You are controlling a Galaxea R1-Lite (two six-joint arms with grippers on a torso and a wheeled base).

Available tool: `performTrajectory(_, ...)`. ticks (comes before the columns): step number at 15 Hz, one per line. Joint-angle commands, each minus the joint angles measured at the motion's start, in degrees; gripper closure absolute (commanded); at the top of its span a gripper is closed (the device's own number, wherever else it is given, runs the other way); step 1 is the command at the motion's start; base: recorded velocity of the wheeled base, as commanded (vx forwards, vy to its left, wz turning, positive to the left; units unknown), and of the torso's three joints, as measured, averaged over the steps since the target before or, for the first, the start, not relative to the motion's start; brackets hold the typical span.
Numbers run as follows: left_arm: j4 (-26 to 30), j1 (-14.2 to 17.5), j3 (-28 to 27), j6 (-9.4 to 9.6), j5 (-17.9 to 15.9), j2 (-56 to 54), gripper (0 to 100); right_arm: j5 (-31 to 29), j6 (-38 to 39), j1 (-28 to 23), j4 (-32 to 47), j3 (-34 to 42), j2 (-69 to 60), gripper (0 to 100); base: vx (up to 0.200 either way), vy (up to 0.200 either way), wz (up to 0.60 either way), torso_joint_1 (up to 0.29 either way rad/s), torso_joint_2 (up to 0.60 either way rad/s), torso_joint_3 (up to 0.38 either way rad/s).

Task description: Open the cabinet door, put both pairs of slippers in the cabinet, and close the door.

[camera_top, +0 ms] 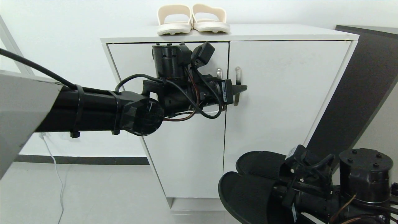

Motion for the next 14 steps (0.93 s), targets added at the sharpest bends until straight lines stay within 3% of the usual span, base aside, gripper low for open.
performTrajectory(1, -0.53, -0.68, 3.58, -0.01, -0.36, -2.82, 100, 2.78, -0.24, 0.52, 0.02, 1.93, -1.76, 100, 0.000, 0.000, 0.00, 0.000, 0.00, 0.000)
performTrajectory(5, -4.05, -4.46, 12.98, 0.08, -0.28, -10.02, 100, 12.71, -5.42, 0.88, 0.11, 7.03, -5.19, 100, 0.000, 0.000, 0.00, 0.000, 0.00, 0.000)
performTrajectory(7, -4.40, -5.96, 15.62, 0.08, -0.10, -12.92, 100, 13.41, -5.60, 1.84, 0.11, 7.91, -6.15, 100, 0.000, 0.000, 0.00, 0.000, 0.00, 0.000)
performTrajectory(9, -4.40, -7.89, 18.78, 0.08, 3.15, -16.79, 100, 13.41, -5.60, 3.34, 0.11, 8.96, -7.21, 100, 0.000, 0.000, 0.00, 0.000, 0.00, 0.000)
performTrajectory(11, -4.40, -7.89, 20.19, -0.01, 3.86, -18.37, 100, 13.41, -5.60, 4.48, 0.11, 9.49, -7.30, 100, 0.000, 0.000, 0.00, 0.000, 0.00, 0.000)
performTrajectory(14, -4.40, -5.17, 20.01, -0.27, 3.86, -16.79, 100, 13.15, -5.68, 5.97, 0.20, 10.28, -7.21, 100, 0.000, 0.000, 0.00, 0.000, 0.00, 0.000)
